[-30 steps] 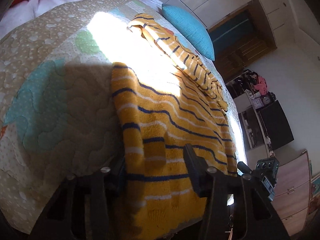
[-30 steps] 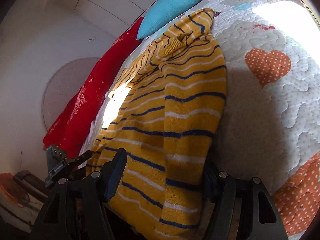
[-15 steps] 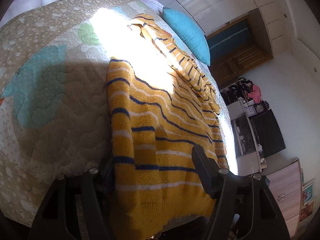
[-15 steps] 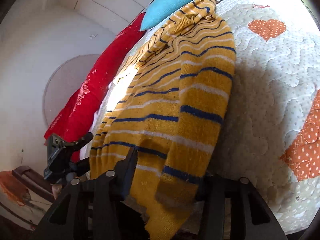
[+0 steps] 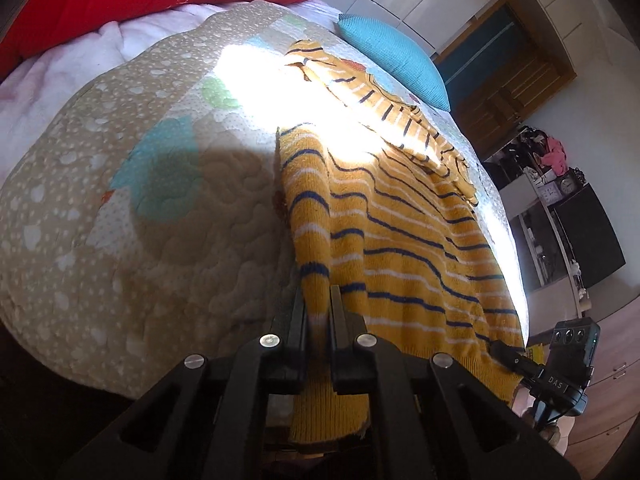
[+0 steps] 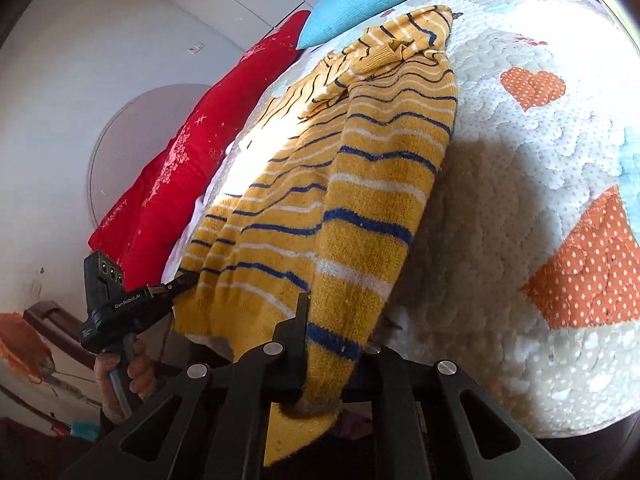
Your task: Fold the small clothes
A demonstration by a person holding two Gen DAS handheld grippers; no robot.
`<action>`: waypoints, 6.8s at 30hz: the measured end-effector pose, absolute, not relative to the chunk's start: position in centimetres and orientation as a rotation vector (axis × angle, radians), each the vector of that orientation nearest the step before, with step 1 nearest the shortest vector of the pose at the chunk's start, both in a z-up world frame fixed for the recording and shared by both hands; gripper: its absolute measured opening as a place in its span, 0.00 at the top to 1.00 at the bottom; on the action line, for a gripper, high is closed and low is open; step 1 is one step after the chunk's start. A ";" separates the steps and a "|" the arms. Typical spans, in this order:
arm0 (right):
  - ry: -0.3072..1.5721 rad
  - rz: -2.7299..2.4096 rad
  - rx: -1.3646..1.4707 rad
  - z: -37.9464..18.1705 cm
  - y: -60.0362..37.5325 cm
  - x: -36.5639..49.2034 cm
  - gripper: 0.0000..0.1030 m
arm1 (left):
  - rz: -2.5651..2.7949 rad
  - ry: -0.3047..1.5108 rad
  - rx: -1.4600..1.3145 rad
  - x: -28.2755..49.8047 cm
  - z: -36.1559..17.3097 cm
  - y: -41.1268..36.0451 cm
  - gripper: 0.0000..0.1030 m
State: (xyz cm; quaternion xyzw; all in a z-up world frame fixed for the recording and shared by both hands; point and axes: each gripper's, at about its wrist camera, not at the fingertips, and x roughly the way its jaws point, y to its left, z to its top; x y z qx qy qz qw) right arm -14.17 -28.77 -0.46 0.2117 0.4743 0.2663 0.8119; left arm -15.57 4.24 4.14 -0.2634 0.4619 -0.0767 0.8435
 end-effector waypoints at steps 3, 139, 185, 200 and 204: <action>1.062 0.567 0.441 -1.5 -29.2 -15.6 0.91 | -0.136 1.001 -0.578 -17.1 2.9 4.2 0.93; 0.957 0.449 0.790 2.9 -30.7 20.4 0.52 | -0.088 1.047 -0.685 21.1 4.9 4.6 0.73; 0.829 0.221 -0.010 8.3 -26.8 5.3 0.29 | 0.201 0.975 -0.347 4.8 3.8 10.7 0.18; 0.784 0.551 -0.725 -1.7 3.8 2.1 0.31 | 0.191 0.859 -0.596 -7.2 4.0 15.7 0.18; 0.716 0.481 -0.853 -3.7 8.0 2.5 0.38 | 0.189 0.850 -0.597 -8.7 4.0 16.4 0.18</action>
